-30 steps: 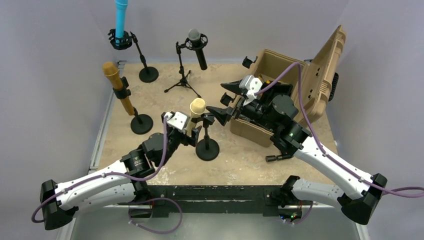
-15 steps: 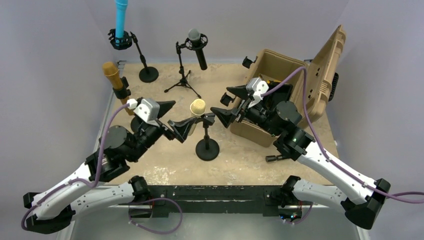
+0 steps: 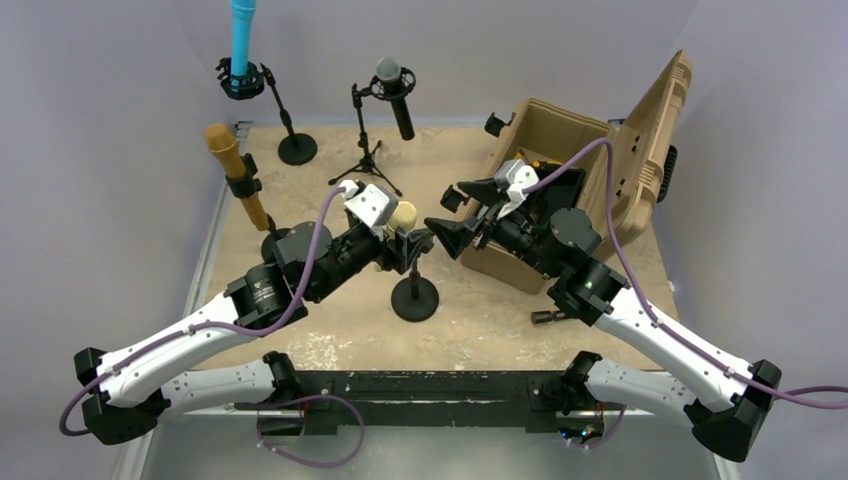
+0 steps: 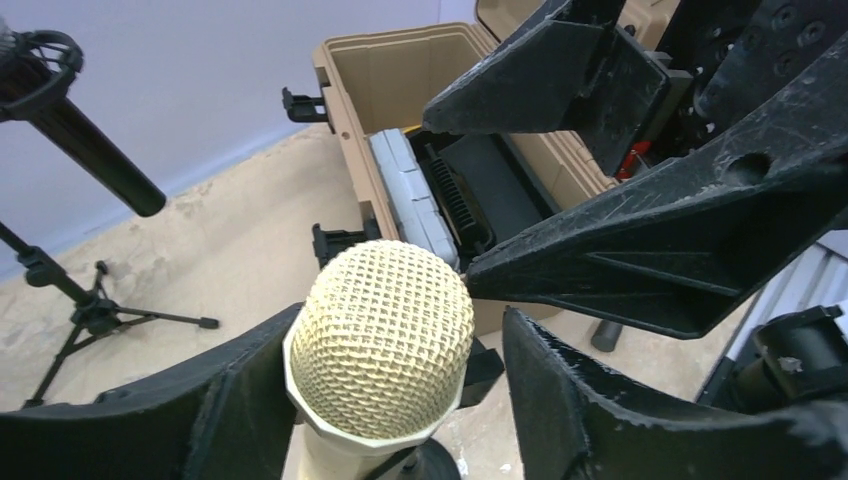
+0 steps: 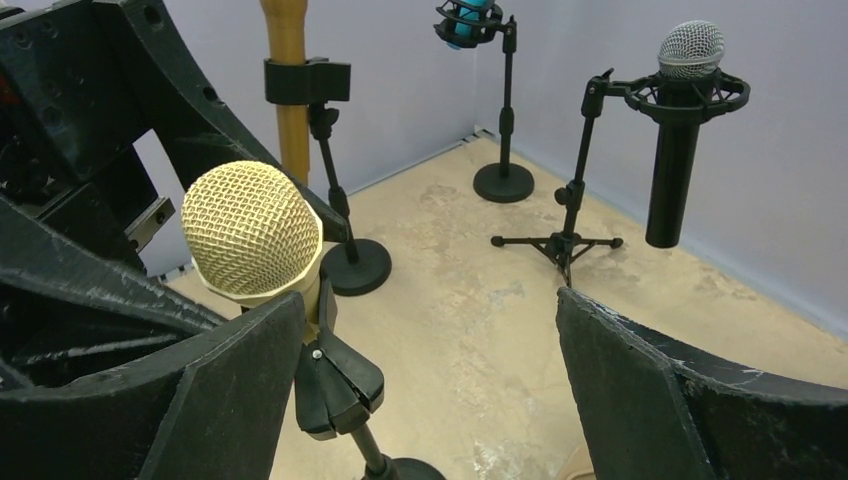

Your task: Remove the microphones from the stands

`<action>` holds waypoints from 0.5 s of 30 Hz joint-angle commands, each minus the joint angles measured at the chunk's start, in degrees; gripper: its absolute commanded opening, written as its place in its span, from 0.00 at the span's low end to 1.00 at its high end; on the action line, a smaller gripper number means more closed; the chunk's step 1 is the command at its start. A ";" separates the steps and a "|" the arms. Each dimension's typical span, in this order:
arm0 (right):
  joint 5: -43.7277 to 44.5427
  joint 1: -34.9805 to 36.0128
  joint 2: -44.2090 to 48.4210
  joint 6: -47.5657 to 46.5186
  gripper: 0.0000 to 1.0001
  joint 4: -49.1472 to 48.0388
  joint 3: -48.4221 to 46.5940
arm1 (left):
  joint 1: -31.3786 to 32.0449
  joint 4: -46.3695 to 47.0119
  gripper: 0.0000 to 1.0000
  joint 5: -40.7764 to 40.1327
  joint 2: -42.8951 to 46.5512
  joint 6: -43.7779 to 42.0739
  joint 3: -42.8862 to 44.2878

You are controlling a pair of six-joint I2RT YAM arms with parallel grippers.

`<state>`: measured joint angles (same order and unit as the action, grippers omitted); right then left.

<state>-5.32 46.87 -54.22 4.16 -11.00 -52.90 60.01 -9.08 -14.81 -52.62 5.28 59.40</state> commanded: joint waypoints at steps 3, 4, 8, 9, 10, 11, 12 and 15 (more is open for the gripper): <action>2.76 0.24 1.70 1.15 0.93 -1.30 0.43 | -0.07 1.99 0.55 -3.44 1.54 -2.99 2.23; 2.77 0.24 1.66 1.17 0.93 -1.50 0.49 | -0.07 2.04 0.51 -3.66 1.60 -3.33 2.33; 2.63 0.24 0.82 1.11 0.93 -1.65 0.35 | -0.07 1.98 0.35 -4.05 1.47 -4.71 2.63; 2.41 0.24 0.53 1.11 0.93 -1.65 0.27 | -0.02 1.68 0.31 -4.01 1.47 -4.97 2.77; 2.16 0.24 0.37 1.11 0.93 -1.65 0.26 | -0.05 1.41 0.28 -3.99 1.42 -5.01 2.87; 1.78 0.23 0.27 1.11 0.93 -1.63 0.19 | -0.02 1.21 0.27 -4.00 1.65 -6.31 2.91; 1.05 0.24 0.22 0.97 0.93 -1.78 0.24 | -0.06 1.01 0.25 -4.11 1.95 -7.17 2.87; -3.87 0.24 0.17 0.13 0.93 -3.26 1.01 | -0.07 0.24 0.15 -5.66 3.17 -9.04 2.48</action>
<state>-4.47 46.87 -54.04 4.54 -11.20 -52.88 60.03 -9.91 -17.93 -51.92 1.23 59.48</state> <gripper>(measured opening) 0.935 0.512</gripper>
